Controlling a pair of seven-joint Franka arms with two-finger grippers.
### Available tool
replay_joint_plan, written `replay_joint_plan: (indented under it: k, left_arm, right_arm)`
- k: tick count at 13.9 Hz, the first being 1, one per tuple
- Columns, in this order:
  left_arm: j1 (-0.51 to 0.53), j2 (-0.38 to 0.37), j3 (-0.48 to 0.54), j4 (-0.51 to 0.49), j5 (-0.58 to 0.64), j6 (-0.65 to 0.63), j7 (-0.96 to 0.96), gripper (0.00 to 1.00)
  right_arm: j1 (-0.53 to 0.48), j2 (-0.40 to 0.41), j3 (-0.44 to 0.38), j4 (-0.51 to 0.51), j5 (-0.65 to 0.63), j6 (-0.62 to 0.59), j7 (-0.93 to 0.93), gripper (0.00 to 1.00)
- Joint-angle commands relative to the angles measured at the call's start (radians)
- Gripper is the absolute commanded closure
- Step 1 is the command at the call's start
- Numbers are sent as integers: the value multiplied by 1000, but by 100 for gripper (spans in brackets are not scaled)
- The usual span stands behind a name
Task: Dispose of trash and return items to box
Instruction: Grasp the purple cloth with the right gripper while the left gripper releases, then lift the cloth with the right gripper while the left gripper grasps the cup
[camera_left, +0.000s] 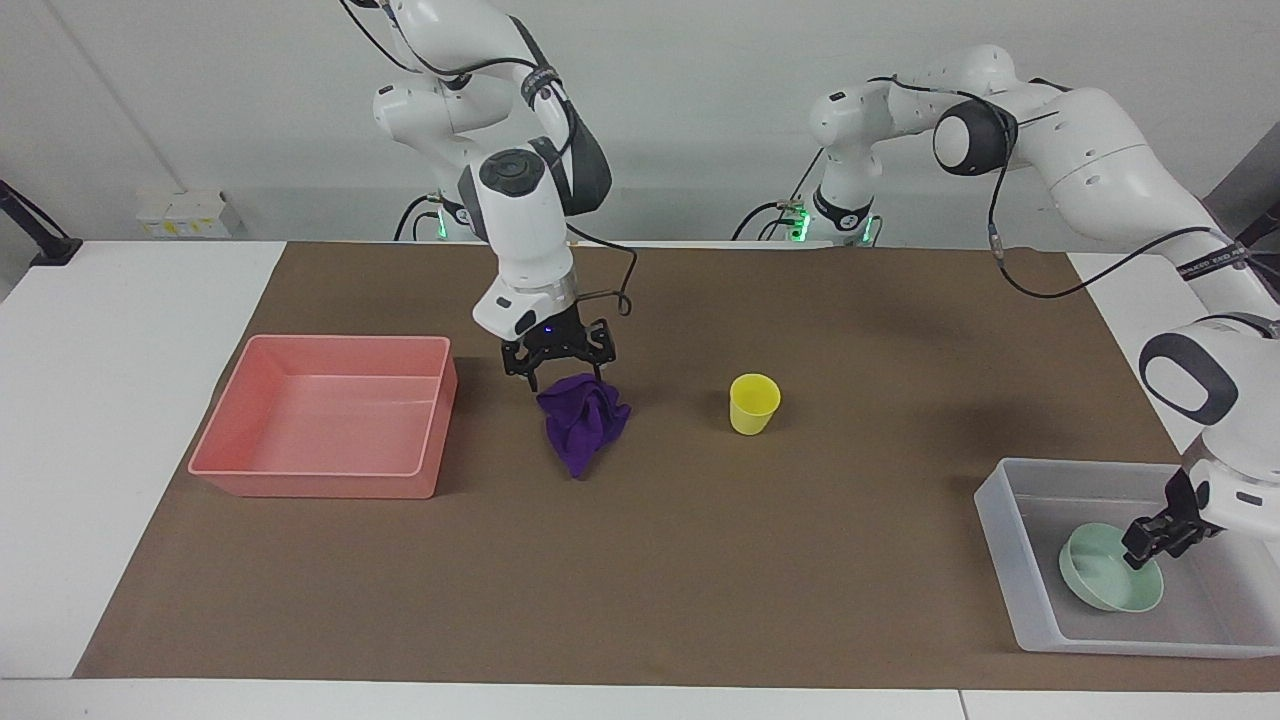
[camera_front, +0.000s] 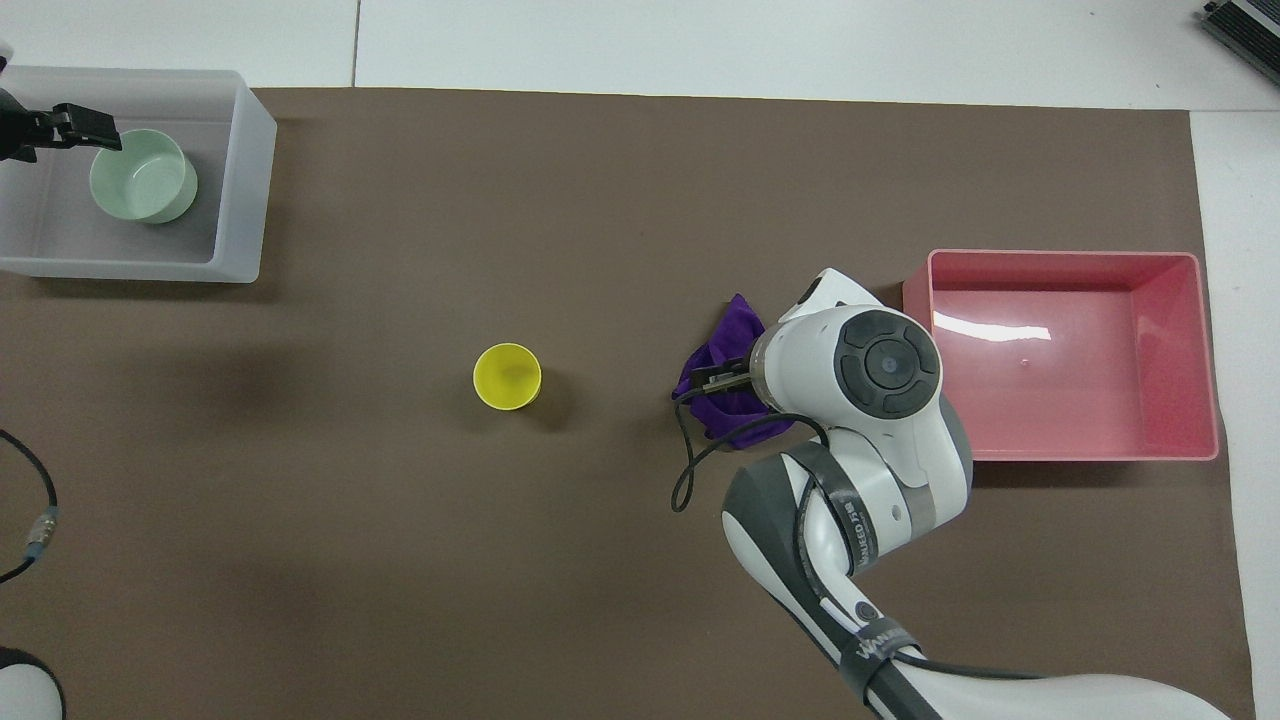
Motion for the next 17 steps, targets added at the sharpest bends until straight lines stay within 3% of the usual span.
replay_joint_plan:
  k: [1,5,9,11,12,15,16,17]
  left_arm:
    - [-52,-235,7,-272,4,0,25,0]
    - [-150,-407,9,-479,3,-6,9,0]
    - [-271,-458,12,-602,4,24,-98,0]
    - [-322,-482,9,-695,4,143,-148,0]
    - [-356,-501,10,-755,4,211,-161,0]
    - [-437,-527,9,-843,4,281,-182,0]
    - [-472,-527,10,-855,4,282,-222,0]
    - [-500,-530,10,-869,6,285,-249,0]
  right_arm:
    - [0,2,-2,-60,8,88,-40,0]
    - [24,45,-3,-65,8,149,-40,0]
    - [24,61,-3,-80,2,163,-55,0]
    - [24,67,-3,-92,-9,211,-72,0]
    - [24,67,-3,-94,-9,211,-80,16]
    - [56,64,-6,-117,-35,247,-77,92]
    - [56,64,-6,-117,-40,244,-77,100]
    - [58,62,-6,-117,-40,240,-77,100]
